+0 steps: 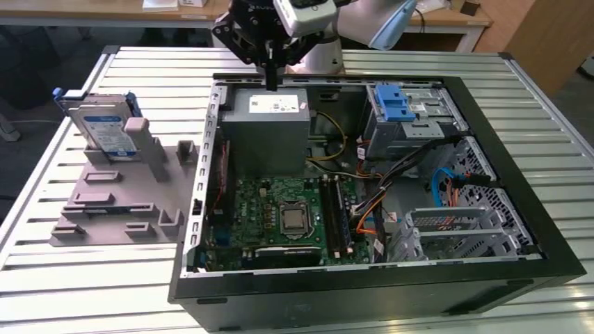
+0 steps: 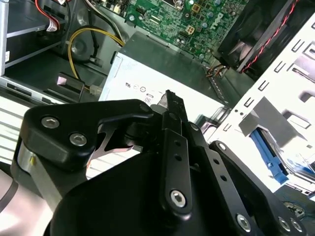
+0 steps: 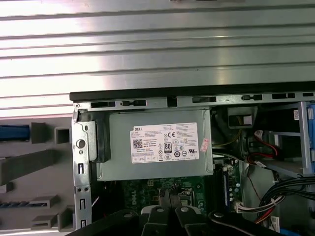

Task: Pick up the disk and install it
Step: 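Reach for the disk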

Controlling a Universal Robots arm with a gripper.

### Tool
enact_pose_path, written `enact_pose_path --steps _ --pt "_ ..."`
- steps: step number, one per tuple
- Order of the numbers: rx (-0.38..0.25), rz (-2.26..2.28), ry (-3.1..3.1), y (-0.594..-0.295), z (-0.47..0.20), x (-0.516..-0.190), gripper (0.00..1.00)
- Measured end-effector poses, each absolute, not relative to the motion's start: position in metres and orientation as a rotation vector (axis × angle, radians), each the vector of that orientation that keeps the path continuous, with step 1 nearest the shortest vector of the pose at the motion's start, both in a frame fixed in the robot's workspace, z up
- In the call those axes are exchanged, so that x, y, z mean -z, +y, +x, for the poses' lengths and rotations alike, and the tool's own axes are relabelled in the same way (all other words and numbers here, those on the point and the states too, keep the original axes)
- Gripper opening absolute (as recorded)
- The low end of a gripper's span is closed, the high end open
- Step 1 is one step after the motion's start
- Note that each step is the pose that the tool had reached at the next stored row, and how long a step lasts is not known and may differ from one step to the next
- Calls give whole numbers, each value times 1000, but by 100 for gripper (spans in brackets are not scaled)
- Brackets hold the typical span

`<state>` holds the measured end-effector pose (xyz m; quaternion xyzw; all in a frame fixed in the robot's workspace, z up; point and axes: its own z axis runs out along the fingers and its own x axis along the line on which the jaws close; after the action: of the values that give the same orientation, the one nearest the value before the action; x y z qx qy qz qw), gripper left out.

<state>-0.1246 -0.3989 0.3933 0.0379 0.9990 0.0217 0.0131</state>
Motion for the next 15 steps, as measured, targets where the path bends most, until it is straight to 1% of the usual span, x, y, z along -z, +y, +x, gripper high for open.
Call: enact_pose_path --steps 15 --pt "-68 118 3112 -399 -130 -393 11"
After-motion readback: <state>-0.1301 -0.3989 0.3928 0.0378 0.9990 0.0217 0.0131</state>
